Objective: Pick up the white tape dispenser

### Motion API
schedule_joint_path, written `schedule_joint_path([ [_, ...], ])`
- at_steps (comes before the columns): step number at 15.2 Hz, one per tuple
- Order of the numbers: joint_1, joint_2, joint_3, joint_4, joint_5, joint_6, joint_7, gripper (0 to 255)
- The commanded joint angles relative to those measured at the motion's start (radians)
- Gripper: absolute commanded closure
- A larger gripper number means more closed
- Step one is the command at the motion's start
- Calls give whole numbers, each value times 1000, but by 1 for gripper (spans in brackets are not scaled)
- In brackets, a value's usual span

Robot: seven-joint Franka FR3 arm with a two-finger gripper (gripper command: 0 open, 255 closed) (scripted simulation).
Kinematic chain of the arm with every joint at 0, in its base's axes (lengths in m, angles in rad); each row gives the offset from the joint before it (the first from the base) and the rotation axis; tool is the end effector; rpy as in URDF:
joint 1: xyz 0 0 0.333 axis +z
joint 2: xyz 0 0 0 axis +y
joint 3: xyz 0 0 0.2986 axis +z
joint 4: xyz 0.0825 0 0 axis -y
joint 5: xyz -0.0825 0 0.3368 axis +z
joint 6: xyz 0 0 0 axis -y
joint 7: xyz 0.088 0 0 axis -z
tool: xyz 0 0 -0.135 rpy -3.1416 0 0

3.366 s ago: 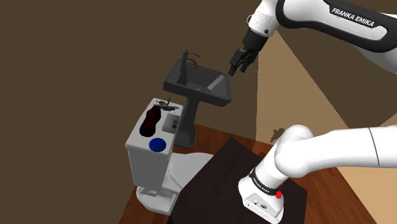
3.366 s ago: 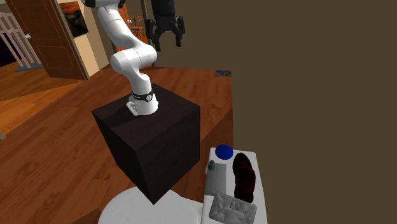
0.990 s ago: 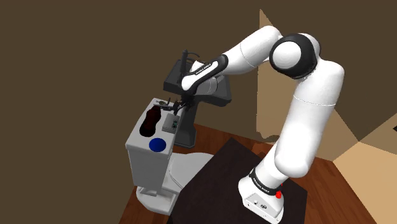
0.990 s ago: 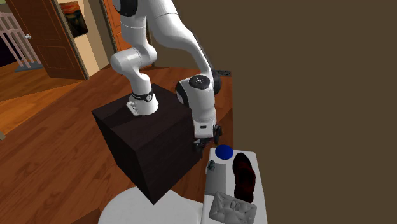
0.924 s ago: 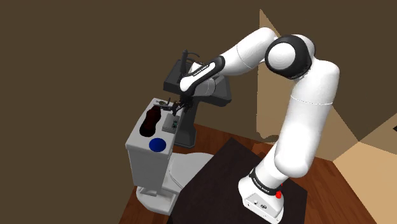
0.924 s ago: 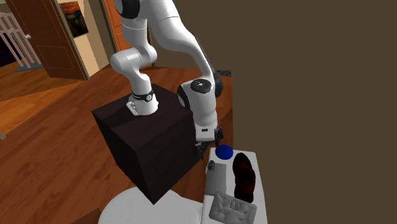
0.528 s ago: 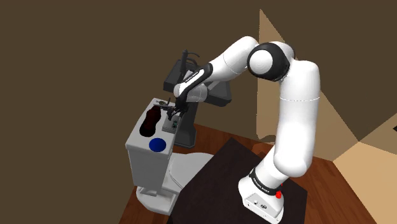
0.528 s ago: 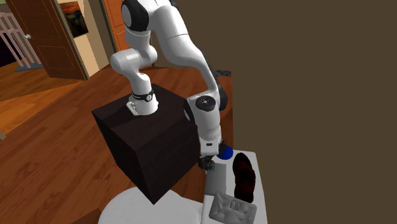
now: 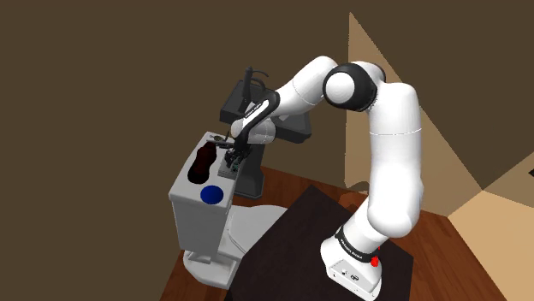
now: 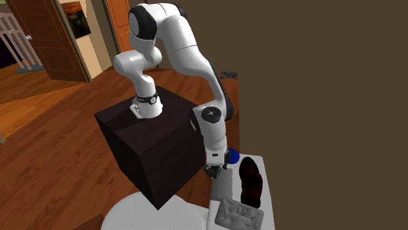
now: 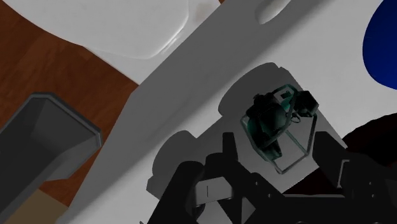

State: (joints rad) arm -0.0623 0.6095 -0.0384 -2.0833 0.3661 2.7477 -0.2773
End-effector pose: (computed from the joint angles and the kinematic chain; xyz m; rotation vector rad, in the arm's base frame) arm 0.5488 -0.0666 0.1326 -3.0161 0.2273 -0.1220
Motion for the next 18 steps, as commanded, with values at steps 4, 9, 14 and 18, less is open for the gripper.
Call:
schedule_joint_path([
  [4, -1, 3, 1, 1, 1, 2, -2, 255],
  [9, 0, 2, 0, 1, 0, 1, 0, 255],
  [14, 14, -61, -18, -18, -17, -43, 19, 255],
  [18, 24, -110, -32, -30, -32, -80, 35, 255],
])
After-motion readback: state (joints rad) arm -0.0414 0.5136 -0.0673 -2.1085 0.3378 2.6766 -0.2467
